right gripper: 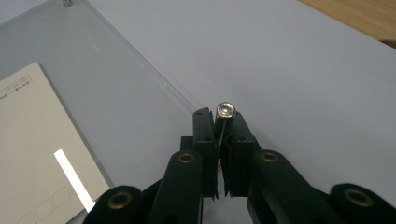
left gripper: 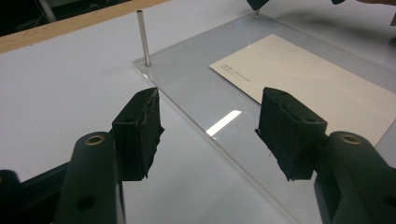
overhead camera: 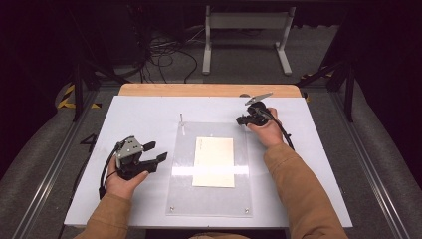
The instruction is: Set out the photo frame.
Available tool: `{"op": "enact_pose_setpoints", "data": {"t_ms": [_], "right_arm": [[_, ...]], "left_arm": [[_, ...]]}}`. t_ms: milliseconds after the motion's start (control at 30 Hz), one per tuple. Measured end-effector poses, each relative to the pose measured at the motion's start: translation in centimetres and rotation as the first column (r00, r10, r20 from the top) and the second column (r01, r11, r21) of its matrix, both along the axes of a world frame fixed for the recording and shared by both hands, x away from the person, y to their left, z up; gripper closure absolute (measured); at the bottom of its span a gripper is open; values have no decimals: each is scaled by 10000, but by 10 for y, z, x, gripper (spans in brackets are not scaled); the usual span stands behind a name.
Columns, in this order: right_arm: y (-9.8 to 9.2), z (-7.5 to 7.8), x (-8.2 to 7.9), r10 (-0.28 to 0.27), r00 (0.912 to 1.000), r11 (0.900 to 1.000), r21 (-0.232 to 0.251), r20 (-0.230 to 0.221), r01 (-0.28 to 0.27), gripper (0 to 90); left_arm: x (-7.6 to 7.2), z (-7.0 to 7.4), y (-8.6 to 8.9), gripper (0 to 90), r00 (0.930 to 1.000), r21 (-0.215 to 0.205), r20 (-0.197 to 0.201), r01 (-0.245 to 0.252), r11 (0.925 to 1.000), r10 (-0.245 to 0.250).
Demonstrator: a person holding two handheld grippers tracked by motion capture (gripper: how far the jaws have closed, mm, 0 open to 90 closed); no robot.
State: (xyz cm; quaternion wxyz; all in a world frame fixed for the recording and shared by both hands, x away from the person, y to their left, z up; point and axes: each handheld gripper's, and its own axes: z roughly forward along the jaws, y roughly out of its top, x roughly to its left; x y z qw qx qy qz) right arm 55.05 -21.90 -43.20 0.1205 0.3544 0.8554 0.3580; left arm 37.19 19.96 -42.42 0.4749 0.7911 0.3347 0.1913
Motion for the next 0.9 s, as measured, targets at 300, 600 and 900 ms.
{"op": "enact_pose_setpoints", "data": {"t_ms": [300,600,900], "right_arm": [[2,2,3,-569,9972,9984,48,-489,572,857],[4,5,11,-1038,9861,9944,77,-1298,1057,857],[3,6,14,-1060,9818,9938,154,-1576,1098,856]], "left_arm": [[-4,0,0,395,10000,17,1,74,10000,-74],[-7,1,0,394,10000,-9,72,60,10000,-60],[-18,7,-1,388,9984,-79,171,534,9985,-533]]}}
